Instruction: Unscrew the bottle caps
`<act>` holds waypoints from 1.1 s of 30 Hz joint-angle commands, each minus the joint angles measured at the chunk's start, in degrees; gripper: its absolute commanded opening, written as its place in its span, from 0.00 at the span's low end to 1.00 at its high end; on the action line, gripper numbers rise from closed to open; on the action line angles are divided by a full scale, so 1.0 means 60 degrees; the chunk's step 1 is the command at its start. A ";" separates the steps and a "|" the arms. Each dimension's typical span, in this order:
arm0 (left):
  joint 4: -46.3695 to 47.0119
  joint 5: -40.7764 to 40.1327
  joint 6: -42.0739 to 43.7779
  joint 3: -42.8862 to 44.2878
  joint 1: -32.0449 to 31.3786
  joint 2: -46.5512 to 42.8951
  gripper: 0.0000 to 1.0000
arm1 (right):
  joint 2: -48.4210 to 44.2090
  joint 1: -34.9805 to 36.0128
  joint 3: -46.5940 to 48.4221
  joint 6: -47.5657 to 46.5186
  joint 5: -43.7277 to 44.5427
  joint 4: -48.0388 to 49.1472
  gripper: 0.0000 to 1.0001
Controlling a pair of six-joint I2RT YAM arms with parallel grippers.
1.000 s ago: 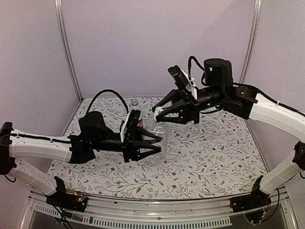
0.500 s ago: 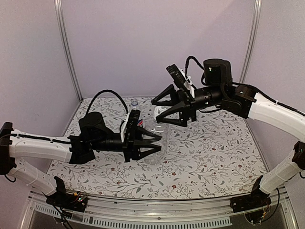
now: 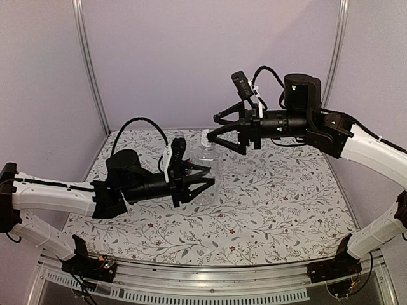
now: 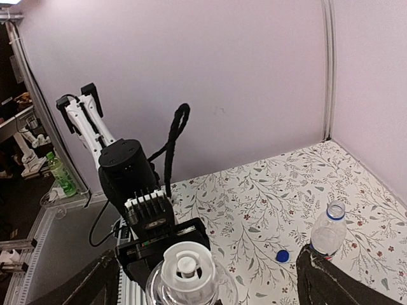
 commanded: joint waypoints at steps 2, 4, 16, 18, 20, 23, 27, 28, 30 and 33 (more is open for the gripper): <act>-0.0062 -0.1720 0.0009 0.0078 -0.0159 -0.0012 0.37 | -0.0388 0.0144 0.0052 0.1266 0.2562 0.0575 0.95; -0.0121 -0.2013 0.0052 0.0126 -0.0231 0.0007 0.37 | -0.0231 0.0242 0.0188 0.1411 0.3059 0.0458 0.95; -0.0511 -0.3424 0.0181 0.0292 -0.0445 0.0039 0.37 | 0.0653 0.0799 0.0856 0.1461 0.3783 -0.0202 0.87; -0.0511 -0.3554 0.0201 0.0278 -0.0446 0.0050 0.37 | 0.0779 0.0848 0.0936 0.1434 0.3787 -0.0295 0.83; -0.0532 -0.3658 0.0216 0.0274 -0.0443 0.0074 0.37 | 0.0927 0.0885 0.0971 0.1431 0.3735 -0.0338 0.80; -0.0558 -0.3690 0.0224 0.0283 -0.0453 0.0110 0.37 | 0.1029 0.0933 0.1000 0.1429 0.3655 -0.0354 0.76; -0.0573 -0.3745 0.0237 0.0267 -0.0474 0.0105 0.37 | 0.1173 0.0974 0.1095 0.1378 0.3536 -0.0434 0.64; -0.0590 -0.3763 0.0248 0.0277 -0.0480 0.0111 0.37 | 0.1199 0.0976 0.1115 0.1380 0.3514 -0.0449 0.63; -0.0597 -0.3781 0.0274 0.0285 -0.0471 0.0112 0.37 | 0.1256 0.0990 0.1133 0.1374 0.3478 -0.0464 0.61; -0.0613 -0.3798 0.0305 0.0280 -0.0483 0.0121 0.37 | 0.1330 0.1005 0.1162 0.1359 0.3397 -0.0467 0.57</act>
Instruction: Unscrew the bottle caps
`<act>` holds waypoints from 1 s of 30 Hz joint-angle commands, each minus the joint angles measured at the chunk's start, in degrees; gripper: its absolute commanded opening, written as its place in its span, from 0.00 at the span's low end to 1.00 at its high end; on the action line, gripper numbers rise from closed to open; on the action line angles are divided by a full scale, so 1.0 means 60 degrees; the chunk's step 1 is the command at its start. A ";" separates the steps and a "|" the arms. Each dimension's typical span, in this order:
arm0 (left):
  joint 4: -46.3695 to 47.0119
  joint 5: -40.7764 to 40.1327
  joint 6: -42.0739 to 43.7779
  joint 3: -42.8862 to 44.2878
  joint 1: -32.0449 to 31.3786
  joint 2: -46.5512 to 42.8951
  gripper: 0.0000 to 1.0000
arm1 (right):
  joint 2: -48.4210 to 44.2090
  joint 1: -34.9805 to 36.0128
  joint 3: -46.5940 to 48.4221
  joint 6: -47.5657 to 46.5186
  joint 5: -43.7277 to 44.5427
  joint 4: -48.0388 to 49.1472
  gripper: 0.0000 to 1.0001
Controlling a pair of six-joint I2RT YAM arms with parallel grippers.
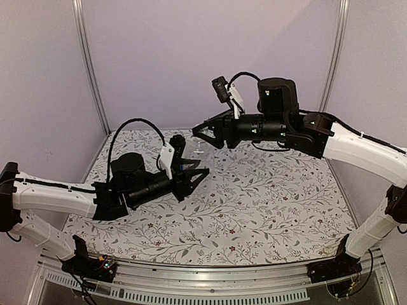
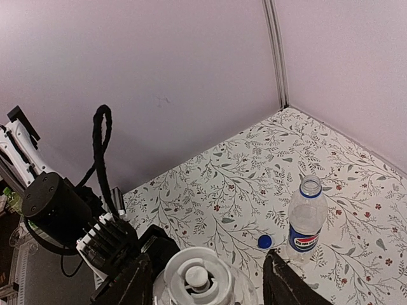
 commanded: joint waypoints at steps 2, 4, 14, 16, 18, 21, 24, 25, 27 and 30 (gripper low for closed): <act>0.0008 -0.0143 0.0190 0.0216 -0.0167 0.0046 0.37 | 0.0188 0.0106 0.0329 -0.0032 -0.0132 -0.0089 0.53; 0.0006 -0.0186 0.0204 0.0196 -0.0163 0.0032 0.37 | 0.0192 0.0109 0.0337 -0.0039 -0.0138 -0.0100 0.48; -0.0023 -0.0203 0.0302 0.0078 -0.0164 -0.0154 0.37 | 0.0131 0.0102 0.0294 -0.0194 -0.0290 -0.0134 0.20; -0.0022 -0.0097 0.0347 0.0023 -0.0150 -0.0218 0.37 | 0.0084 0.0102 0.0293 -0.0291 -0.0341 -0.0141 0.11; -0.0031 0.0097 0.0426 -0.0030 -0.0145 -0.0298 0.37 | -0.0008 0.0095 0.0280 -0.0574 -0.0531 -0.0142 0.02; -0.0122 0.0817 0.0530 -0.0089 -0.0100 -0.0482 0.38 | -0.0209 -0.0005 0.0176 -0.1284 -0.1231 -0.0122 0.00; -0.0113 0.2926 0.0570 -0.0155 0.0080 -0.0714 0.38 | -0.0386 -0.0293 0.0049 -0.2258 -0.3099 -0.0159 0.00; -0.0112 0.3739 0.0565 -0.0170 0.0127 -0.0778 0.38 | -0.0417 -0.0356 0.0001 -0.2686 -0.3768 -0.0221 0.00; 0.0019 0.5085 0.0599 -0.0216 0.0169 -0.0905 0.38 | -0.0516 -0.0430 -0.0111 -0.3355 -0.5208 -0.0415 0.00; 0.0434 0.6252 0.0488 -0.0406 0.0221 -0.1063 0.38 | -0.0586 -0.0492 -0.0112 -0.4312 -0.6496 -0.0845 0.01</act>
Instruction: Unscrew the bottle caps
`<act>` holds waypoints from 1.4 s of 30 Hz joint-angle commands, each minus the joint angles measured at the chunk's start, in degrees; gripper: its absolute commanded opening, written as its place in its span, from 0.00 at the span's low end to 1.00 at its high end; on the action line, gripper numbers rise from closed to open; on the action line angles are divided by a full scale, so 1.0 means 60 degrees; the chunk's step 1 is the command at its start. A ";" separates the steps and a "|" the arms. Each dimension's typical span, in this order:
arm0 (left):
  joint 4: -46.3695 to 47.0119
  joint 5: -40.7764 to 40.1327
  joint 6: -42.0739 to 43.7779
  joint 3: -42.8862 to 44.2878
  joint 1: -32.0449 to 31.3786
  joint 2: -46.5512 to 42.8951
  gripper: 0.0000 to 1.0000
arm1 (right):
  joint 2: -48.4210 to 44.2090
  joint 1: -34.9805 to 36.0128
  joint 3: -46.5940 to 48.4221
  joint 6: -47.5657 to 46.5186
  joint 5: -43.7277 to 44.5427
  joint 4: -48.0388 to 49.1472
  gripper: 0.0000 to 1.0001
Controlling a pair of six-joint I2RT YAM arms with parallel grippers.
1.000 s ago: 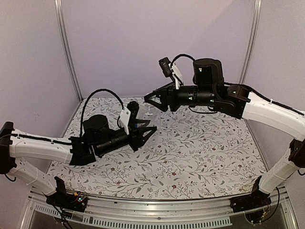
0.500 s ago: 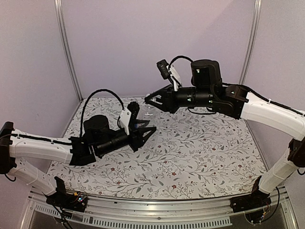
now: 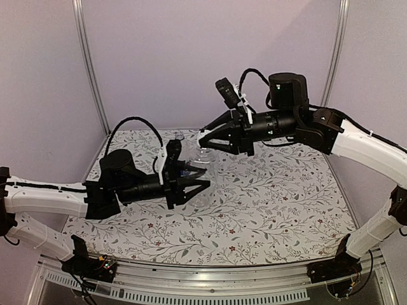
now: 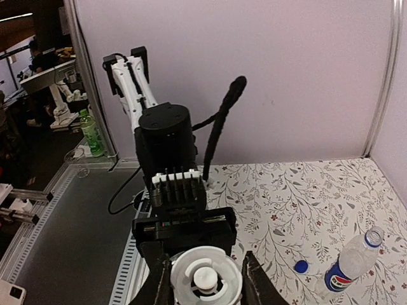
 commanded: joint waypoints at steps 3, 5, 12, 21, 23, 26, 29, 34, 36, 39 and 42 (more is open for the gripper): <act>0.1021 0.3656 0.0013 -0.0388 0.0119 -0.0363 0.37 | -0.0059 -0.0201 0.0014 -0.2268 -0.3447 -0.0946 0.01; 0.1178 0.3706 -0.0021 -0.0427 0.0132 -0.0382 0.37 | 0.0109 -0.0288 0.0131 -0.2470 -0.3653 -0.1184 0.03; 0.1063 0.2868 0.0047 -0.0427 0.0130 -0.0357 0.37 | 0.0298 -0.0376 0.0234 -0.2321 -0.3402 -0.1394 0.09; 0.0550 0.0544 0.0062 -0.0361 0.0134 -0.0287 0.35 | 0.0226 -0.0373 0.0269 -0.1370 -0.2250 -0.1259 0.54; 0.0483 0.0012 0.0085 -0.0357 0.0131 -0.0305 0.35 | 0.0138 -0.0374 0.0167 -0.1229 -0.2181 -0.1063 0.67; 0.0387 -0.0601 0.0108 -0.0373 0.0134 -0.0309 0.35 | -0.0025 -0.0375 0.0008 -0.0897 -0.2033 -0.0741 0.85; 0.0326 -0.0991 0.0118 -0.0367 0.0141 -0.0313 0.35 | -0.0145 -0.0376 -0.0030 -0.0443 -0.1378 -0.0485 0.97; 0.0294 -0.1525 0.0094 -0.0307 0.0120 -0.0287 0.35 | -0.0348 -0.0378 -0.0089 0.0772 0.0073 0.0195 0.99; 0.0256 -0.1735 0.0033 -0.0254 0.0105 -0.0238 0.36 | -0.0368 -0.0369 -0.0091 0.1538 0.0662 0.0513 0.99; 0.0144 -0.2054 0.0001 -0.0119 0.0051 -0.0130 0.36 | -0.0336 -0.0337 -0.0059 0.2301 0.1777 0.0715 0.99; 0.0051 -0.2464 0.0002 0.0013 -0.0042 0.0010 0.36 | -0.0263 -0.0237 -0.0041 0.2806 0.2544 0.0824 0.99</act>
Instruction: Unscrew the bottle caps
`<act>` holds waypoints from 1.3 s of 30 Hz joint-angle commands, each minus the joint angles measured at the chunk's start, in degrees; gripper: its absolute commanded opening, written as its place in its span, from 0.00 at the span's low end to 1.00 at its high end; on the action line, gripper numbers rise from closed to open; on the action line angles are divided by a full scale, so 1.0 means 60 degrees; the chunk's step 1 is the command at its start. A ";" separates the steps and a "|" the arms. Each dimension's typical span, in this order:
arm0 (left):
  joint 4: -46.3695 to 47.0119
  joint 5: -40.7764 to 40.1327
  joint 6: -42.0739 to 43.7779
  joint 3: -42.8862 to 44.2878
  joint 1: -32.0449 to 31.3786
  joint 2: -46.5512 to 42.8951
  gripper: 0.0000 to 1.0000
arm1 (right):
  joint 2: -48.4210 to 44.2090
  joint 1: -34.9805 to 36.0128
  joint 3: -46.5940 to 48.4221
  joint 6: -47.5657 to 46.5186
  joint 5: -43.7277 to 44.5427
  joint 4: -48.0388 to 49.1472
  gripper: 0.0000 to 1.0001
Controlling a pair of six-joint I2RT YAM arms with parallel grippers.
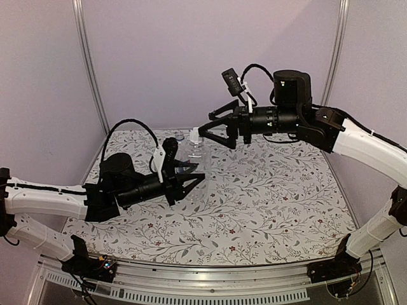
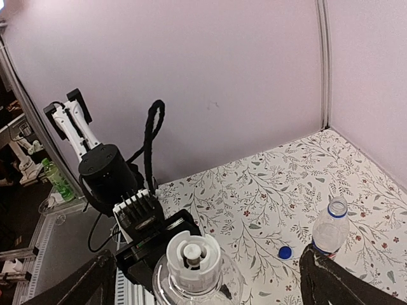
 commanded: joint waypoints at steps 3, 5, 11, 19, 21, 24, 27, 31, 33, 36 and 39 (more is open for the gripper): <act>-0.0187 -0.1065 0.0014 0.0559 -0.0145 0.0280 0.36 | 0.0014 0.0215 -0.0003 0.1503 0.1687 0.0685 0.98; -0.0217 -0.1168 0.0022 0.0610 -0.0182 0.0324 0.37 | 0.0128 0.0303 -0.0004 0.1620 0.1724 0.0797 0.97; -0.0325 -0.1453 0.0051 0.0713 -0.0205 0.0393 0.37 | 0.0466 0.0498 0.0122 0.1710 0.1709 0.0760 0.87; -0.0399 -0.1684 0.0129 0.0688 -0.0285 0.0404 0.37 | 0.0800 0.0596 0.0150 0.1652 0.1499 0.0824 0.68; -0.0424 -0.1731 0.0153 0.0672 -0.0294 0.0408 0.37 | 0.0894 0.0608 0.0209 0.1657 0.1363 0.0820 0.65; -0.0430 -0.1750 0.0156 0.0657 -0.0308 0.0410 0.37 | 0.1014 0.0611 0.0288 0.1633 0.1303 0.0762 0.61; -0.0441 -0.1768 0.0172 0.0659 -0.0321 0.0415 0.37 | 0.1053 0.0611 0.0304 0.1633 0.1265 0.0761 0.56; -0.0454 -0.1768 0.0208 0.0660 -0.0332 0.0443 0.37 | 0.1027 0.0611 0.0315 0.1606 0.1213 0.0786 0.53; -0.0458 -0.1762 0.0228 0.0656 -0.0349 0.0463 0.37 | 0.1014 0.0614 0.0318 0.1600 0.1212 0.0776 0.54; -0.0487 -0.1764 0.0219 0.0646 -0.0340 0.0469 0.37 | 0.1007 0.0614 0.0344 0.1599 0.1227 0.0784 0.58; -0.0516 -0.1794 0.0225 0.0631 -0.0346 0.0466 0.37 | 0.0996 0.0611 0.0362 0.1558 0.1247 0.0783 0.58</act>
